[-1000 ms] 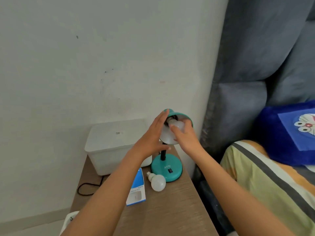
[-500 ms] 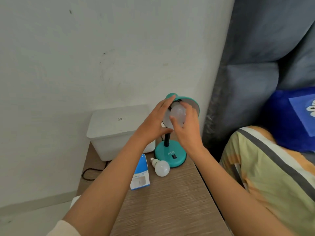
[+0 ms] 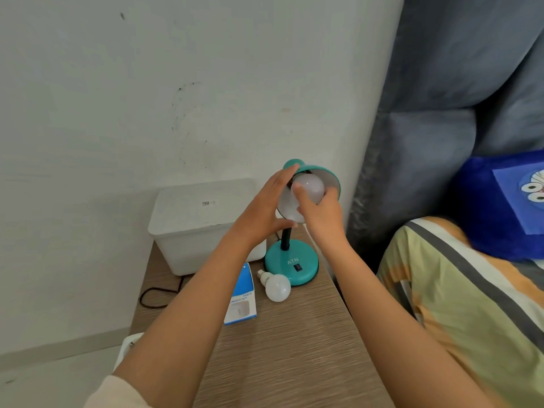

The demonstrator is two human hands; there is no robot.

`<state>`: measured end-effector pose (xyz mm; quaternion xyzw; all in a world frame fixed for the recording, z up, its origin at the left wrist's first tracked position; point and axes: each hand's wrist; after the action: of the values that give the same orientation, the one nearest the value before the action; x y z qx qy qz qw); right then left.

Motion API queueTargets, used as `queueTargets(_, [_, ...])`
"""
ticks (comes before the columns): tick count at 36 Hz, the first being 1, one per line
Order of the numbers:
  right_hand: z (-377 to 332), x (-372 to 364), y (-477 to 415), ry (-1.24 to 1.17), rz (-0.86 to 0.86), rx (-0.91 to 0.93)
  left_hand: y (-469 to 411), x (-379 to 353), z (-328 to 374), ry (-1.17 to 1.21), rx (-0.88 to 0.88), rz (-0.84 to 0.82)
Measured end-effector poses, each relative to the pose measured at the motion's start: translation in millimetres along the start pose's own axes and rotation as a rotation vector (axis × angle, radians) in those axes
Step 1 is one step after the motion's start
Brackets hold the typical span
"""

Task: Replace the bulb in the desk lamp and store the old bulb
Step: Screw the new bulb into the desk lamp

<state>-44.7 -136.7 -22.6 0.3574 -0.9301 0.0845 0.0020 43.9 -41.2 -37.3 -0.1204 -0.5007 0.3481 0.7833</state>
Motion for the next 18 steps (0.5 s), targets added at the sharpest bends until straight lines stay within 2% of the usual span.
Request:
queueTargets(2, [-1.4, -0.8, 2.4, 0.022, 0.014, 0.078, 0.2, -0.4, -0.6, 0.005, 0.007, 0.001])
queueTargets(4, [0.6, 0.1, 2.7, 0.002, 0.019, 0.078, 0.4, -0.1, -1.2, 0.006, 0.011, 0.0])
queueTargets(8, [1.7, 0.7, -0.9, -0.247, -0.084, -0.189, 0.6, 0.6, -0.2, -0.002, 0.016, 0.0])
queueTargets(13, [3.0, -0.2, 3.6, 0.044, 0.031, 0.118, 0.6, -1.9, -2.1, 0.001, 0.03, 0.004])
queueTargets(18, [5.7, 3.5, 1.7, 0.004, 0.002, 0.032, 0.4, -0.9, -1.3, -0.001, 0.032, 0.002])
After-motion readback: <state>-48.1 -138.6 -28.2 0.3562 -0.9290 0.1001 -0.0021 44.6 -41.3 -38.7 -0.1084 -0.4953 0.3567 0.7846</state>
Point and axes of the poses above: each hand's wrist, its own y-axis away from the middle knuckle, its own x-axis out of the back of the hand, z = x × y, and after that the axes turned 5 degrees about -y, right-handed
